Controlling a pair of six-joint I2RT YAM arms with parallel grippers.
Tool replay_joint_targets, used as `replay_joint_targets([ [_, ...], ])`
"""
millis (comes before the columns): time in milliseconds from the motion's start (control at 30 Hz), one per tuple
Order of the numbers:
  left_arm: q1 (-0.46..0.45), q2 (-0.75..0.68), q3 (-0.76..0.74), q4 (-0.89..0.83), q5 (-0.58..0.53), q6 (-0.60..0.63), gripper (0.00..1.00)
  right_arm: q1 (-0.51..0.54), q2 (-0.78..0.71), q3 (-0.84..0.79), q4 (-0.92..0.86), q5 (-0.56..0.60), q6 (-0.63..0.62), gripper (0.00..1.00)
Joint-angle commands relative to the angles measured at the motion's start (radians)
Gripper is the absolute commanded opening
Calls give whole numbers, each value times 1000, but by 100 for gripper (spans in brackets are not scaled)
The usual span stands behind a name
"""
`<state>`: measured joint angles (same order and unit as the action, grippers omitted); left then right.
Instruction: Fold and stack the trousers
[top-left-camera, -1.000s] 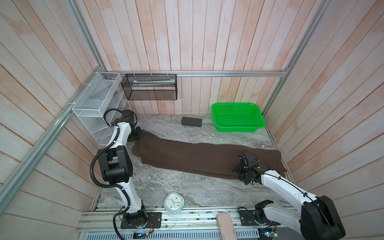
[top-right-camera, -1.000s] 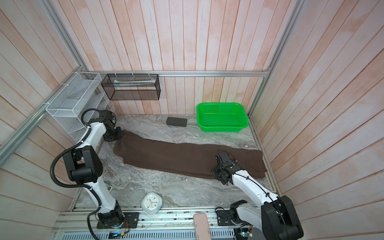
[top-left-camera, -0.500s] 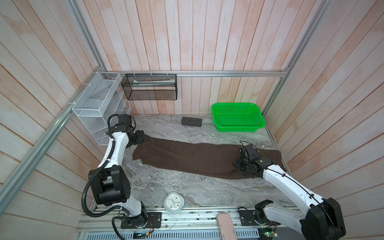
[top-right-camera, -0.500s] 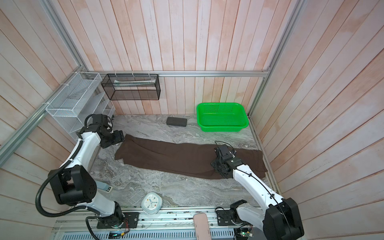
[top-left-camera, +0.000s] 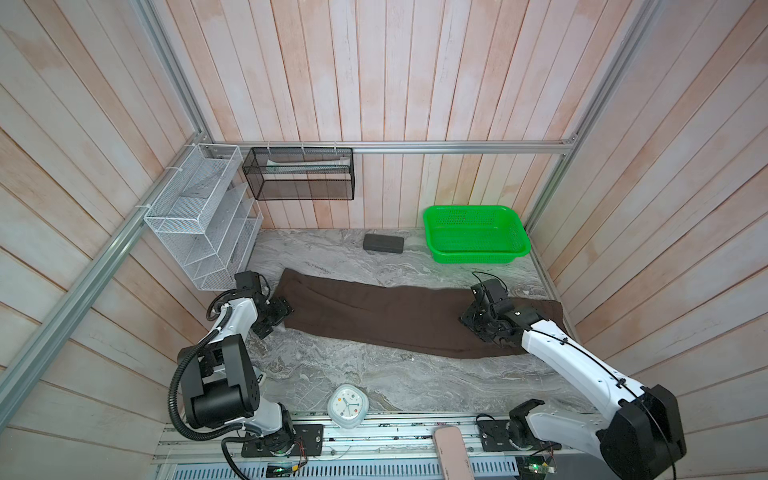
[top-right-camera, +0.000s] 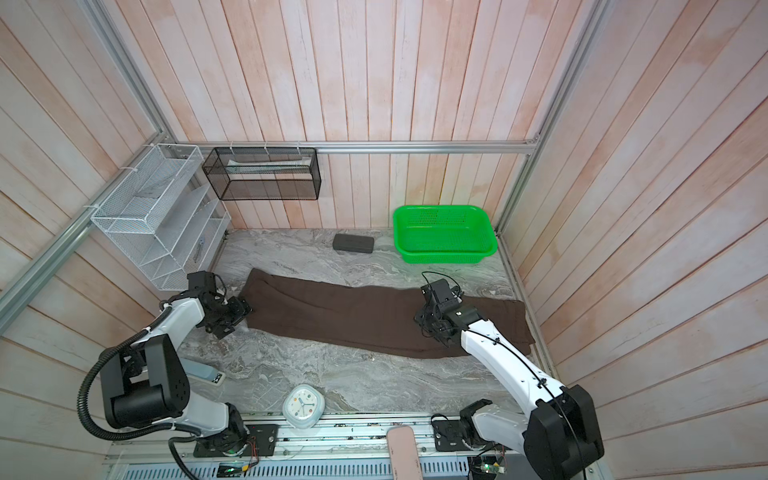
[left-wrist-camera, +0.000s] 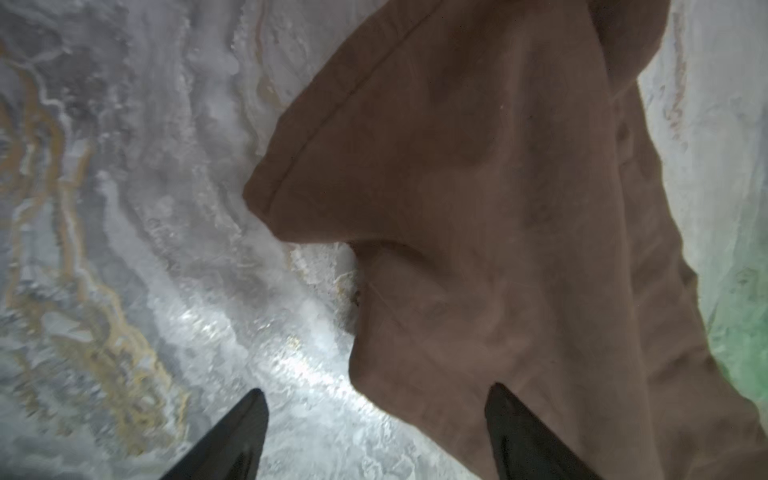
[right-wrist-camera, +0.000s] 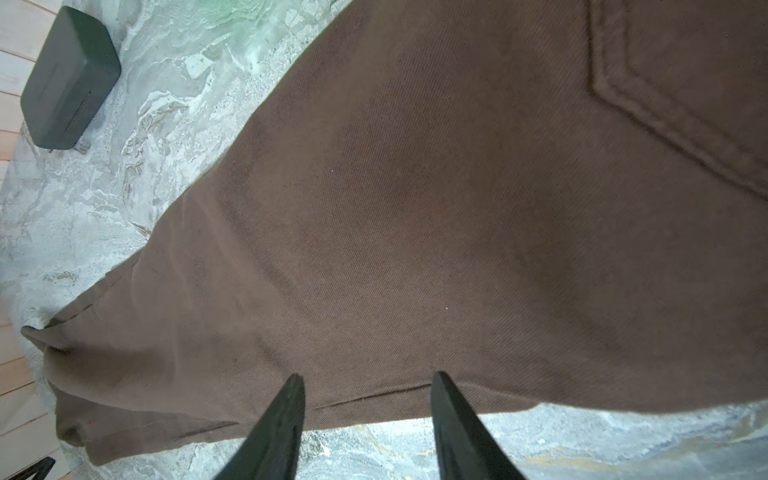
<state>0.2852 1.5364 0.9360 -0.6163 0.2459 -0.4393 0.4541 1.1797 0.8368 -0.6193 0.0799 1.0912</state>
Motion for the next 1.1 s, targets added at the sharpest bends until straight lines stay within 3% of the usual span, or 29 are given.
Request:
replay_joint_targets([
  [0, 4, 48, -14, 132, 85, -55, 80, 6, -1, 19, 7, 4, -19, 51],
  [233, 4, 114, -11, 177, 107, -60, 56, 6, -22, 9, 8, 14, -15, 51],
  [300, 5, 117, -10, 185, 111, -61, 43, 6, -24, 7, 9, 15, -14, 51],
  [433, -18, 79, 17, 157, 81, -48, 7, 6, -20, 9, 12, 12, -16, 51],
  [500, -83, 51, 70, 101, -1, -18, 0, 6, -20, 8, 14, 12, -16, 51],
  [733, -490, 176, 325, -157, -308, 92, 0, 4, -11, 6, 27, 16, -18, 51],
  [900, -751, 372, 462, -261, -392, 124, 1, 1, -15, 10, 17, 26, -19, 51],
  [1000, -863, 471, 524, -295, -390, 156, 9, -2, -22, 16, 9, 40, -22, 51],
  [1067, -900, 489, 540, -294, -386, 152, 29, -5, -25, 20, 6, 44, -25, 51],
])
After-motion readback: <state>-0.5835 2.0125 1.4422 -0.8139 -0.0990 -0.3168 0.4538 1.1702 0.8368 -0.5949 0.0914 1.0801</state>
